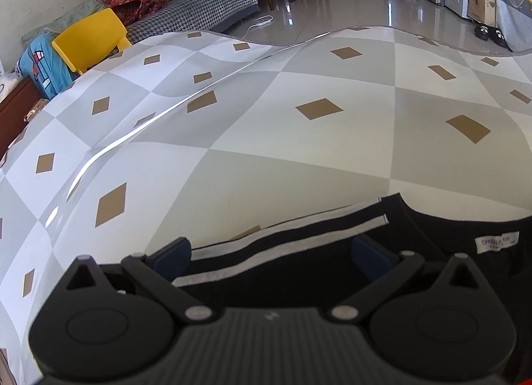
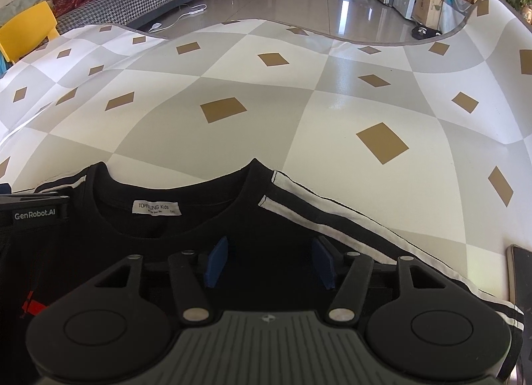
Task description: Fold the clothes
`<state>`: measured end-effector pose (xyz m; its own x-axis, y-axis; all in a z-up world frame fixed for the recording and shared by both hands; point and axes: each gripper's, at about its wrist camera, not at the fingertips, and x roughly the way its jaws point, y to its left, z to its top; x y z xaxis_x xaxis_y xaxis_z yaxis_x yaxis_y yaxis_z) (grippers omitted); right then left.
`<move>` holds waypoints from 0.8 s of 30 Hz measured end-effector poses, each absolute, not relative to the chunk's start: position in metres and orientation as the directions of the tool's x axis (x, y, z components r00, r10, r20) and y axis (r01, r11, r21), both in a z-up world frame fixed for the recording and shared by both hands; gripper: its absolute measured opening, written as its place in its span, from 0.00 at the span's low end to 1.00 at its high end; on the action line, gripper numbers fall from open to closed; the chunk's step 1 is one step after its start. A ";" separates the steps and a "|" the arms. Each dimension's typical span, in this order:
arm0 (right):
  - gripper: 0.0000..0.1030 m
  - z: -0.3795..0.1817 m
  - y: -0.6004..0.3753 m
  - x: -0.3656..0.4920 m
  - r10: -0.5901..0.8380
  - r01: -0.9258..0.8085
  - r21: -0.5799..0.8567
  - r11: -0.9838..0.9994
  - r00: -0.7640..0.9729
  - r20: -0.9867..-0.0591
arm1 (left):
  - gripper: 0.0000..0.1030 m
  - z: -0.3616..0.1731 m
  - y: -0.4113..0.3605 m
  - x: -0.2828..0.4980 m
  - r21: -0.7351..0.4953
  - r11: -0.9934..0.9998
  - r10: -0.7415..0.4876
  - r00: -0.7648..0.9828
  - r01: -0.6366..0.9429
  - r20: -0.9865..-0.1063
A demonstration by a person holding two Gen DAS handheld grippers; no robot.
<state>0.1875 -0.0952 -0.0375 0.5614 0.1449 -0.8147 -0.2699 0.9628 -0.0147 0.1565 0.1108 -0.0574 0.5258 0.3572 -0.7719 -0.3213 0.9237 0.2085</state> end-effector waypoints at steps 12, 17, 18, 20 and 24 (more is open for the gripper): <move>0.56 -0.043 -0.090 0.220 0.155 -0.272 -0.020 0.962 0.607 -0.780 | 1.00 -0.061 0.112 0.194 0.225 0.924 0.367 0.551 -0.309 -0.749; 0.56 -0.045 -0.092 0.235 0.147 -0.261 -0.029 0.965 0.630 -0.762 | 1.00 -0.062 0.114 0.211 0.213 0.928 0.357 0.563 -0.306 -0.745; 0.56 -0.045 -0.092 0.238 0.145 -0.257 -0.030 0.966 0.635 -0.759 | 1.00 -0.062 0.114 0.214 0.213 0.928 0.356 0.565 -0.305 -0.744; 0.56 -0.046 -0.094 0.244 0.137 -0.246 -0.034 0.969 0.645 -0.752 | 1.00 -0.063 0.114 0.221 0.216 0.929 0.357 0.569 -0.301 -0.741; 0.56 -0.047 -0.097 0.254 0.115 -0.218 -0.043 0.975 0.660 -0.742 | 1.00 -0.064 0.112 0.232 0.238 0.927 0.367 0.579 -0.289 -0.728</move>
<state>0.2543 -0.0973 -0.0470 0.6600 0.1150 -0.7424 -0.2182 0.9750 -0.0430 0.2325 0.1116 -0.0635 0.5793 0.3668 -0.7279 -0.2886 0.9275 0.2377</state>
